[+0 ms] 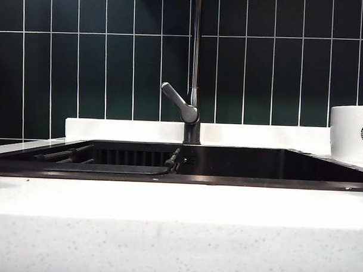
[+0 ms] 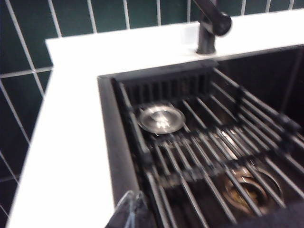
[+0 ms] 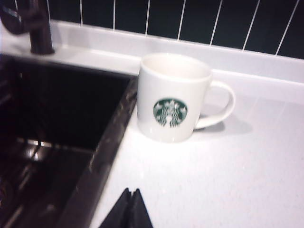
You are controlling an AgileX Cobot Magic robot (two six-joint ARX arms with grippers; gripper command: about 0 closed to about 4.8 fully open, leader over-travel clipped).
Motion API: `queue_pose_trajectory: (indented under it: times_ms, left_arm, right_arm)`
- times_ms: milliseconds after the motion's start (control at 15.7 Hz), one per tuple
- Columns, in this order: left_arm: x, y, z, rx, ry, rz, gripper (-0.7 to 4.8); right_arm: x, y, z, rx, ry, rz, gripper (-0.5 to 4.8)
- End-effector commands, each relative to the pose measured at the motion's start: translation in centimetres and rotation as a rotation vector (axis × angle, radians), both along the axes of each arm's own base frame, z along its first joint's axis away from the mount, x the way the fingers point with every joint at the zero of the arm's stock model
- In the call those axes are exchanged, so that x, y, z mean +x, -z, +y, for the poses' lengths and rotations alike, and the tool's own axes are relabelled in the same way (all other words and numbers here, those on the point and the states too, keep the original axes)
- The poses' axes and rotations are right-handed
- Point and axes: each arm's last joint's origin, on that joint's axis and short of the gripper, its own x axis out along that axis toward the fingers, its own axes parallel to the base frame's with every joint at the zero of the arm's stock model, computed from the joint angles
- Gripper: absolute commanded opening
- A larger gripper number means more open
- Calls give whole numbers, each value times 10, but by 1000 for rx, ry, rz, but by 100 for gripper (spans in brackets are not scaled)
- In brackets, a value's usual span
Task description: Pick up the mug next to the sink, go to the faucet to get some water, pour the water into the sink, and finally put the mug back to its place.
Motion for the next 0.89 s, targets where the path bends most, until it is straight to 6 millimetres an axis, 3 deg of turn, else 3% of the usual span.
queue_pose_trajectory:
  times_ms: [64,893]
  left_arm:
    - [0,-2,2,33,-60,-20,-6]
    - [0,-2,2,38,-58,-20,-6]
  right_arm:
    - [0,3,0,-28,-1,17,-5]
    - [0,6,0,91,13,50,-5]
